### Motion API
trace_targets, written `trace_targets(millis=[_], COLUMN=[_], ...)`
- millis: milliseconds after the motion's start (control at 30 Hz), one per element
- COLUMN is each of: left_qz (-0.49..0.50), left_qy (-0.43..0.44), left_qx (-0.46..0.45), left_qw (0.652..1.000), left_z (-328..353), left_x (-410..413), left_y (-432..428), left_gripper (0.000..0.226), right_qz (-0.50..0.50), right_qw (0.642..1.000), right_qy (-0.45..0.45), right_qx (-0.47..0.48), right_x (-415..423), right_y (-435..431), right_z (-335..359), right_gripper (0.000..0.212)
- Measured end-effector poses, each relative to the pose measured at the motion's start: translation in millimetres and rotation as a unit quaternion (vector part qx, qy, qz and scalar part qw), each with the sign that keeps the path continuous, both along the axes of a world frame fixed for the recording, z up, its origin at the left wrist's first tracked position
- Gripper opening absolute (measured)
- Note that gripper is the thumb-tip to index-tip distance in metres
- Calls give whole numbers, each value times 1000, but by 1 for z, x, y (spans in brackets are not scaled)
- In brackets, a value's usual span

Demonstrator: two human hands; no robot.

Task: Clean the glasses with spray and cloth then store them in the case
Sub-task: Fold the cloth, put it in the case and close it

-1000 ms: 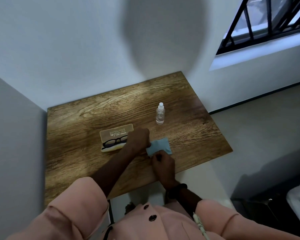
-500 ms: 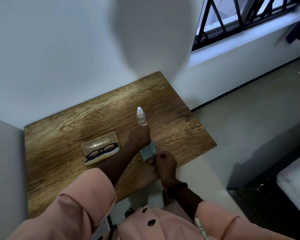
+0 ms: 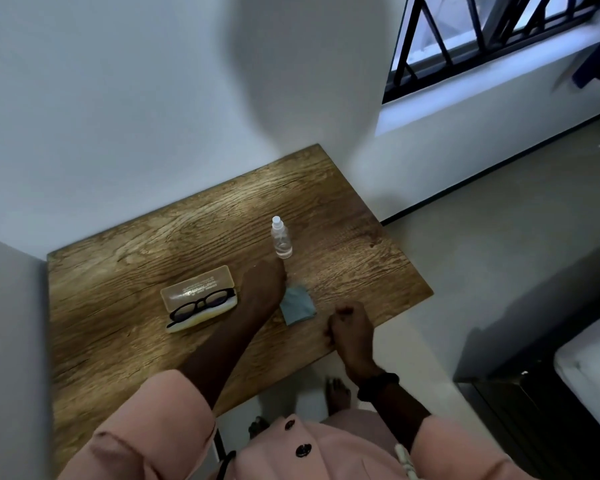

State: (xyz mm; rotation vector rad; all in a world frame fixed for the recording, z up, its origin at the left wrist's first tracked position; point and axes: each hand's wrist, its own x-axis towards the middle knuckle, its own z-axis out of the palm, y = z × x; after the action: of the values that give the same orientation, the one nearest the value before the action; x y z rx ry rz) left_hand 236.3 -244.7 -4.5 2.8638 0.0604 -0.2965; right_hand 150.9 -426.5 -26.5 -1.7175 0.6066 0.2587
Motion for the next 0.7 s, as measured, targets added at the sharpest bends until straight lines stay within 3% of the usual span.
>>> trace_targets(millis=[100,167,367,533,633,700], left_qz=[49,83,114,121,132,132], left_qy=[9,30,17,16,15,12], left_qx=[-39,-73,-106,-113,-131,-141], left_qw=[998,993,988,986,982,981], left_z=[-3,-6,-15,-14,-16,-17], left_x=[-17,-27,-38,-40,-40,-40], left_y=[11,12,9,7,8,10], left_gripper=[22,30,19,17,16,14], right_qz=[82,160,396,477,478,475], right_qw=[979,954,858,764,740,745], right_qy=[-121,-168,-198,-247,-275,-269], right_qx=[-142,-188,-259,-358,-386,-383], right_x=[20,43,94,90,89,90], right_y=[-15,-15,8,11,11,15], right_z=[1,1,-3,-10,-12,-10], right_gripper=[11,15,27,28,17,11])
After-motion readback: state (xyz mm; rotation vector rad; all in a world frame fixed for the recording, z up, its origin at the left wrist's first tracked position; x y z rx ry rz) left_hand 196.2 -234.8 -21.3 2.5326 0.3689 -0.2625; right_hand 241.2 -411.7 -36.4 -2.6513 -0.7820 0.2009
